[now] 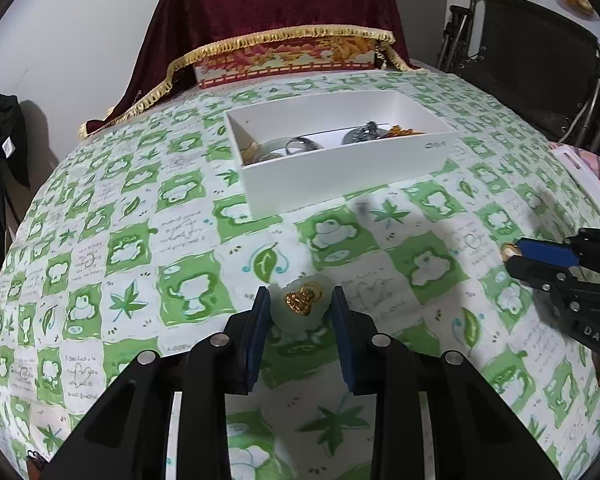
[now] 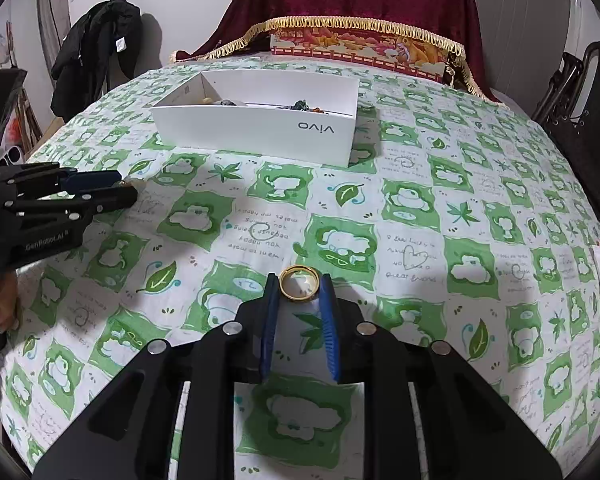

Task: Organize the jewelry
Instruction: 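Close the left tool on the jade pendant while the right tool grasps the gold ring, then carry the jade pendant and gold ring over the white box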

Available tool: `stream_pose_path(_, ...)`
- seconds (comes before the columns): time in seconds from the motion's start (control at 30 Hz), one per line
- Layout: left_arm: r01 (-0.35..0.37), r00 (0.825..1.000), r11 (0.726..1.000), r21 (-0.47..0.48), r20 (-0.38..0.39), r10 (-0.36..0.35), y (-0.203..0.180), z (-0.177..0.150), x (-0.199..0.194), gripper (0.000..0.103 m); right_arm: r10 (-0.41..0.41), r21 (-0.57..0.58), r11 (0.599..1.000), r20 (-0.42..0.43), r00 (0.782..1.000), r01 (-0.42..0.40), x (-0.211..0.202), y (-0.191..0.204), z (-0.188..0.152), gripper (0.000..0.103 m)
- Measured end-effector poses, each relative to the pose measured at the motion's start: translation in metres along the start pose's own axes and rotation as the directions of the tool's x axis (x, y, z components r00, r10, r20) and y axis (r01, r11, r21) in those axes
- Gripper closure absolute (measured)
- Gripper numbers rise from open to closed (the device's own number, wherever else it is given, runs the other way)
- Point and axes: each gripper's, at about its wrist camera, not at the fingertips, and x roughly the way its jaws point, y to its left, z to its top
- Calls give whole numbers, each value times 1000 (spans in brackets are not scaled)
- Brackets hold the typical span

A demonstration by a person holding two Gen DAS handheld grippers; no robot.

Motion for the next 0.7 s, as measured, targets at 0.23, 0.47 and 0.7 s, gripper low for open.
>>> stream_pose_path(0.23, 11, 999, 1000, -7, 32, -10, -3, -3, -8, 72, 15, 17, 1000, 9, 1000, -15, -2, -3, -1, 83)
stream_pose_path(0.47, -16, 996, 1000, 24, 84, 14, -15, -6, -20, 72, 11, 26, 1000, 36, 999, -12, -7, -4, -1, 84)
stream_pose_path(0.7, -36, 993, 999, 19, 110, 34, -15, -7, -25, 72, 11, 31, 999, 90, 996, -14, -18, -4, -2, 84)
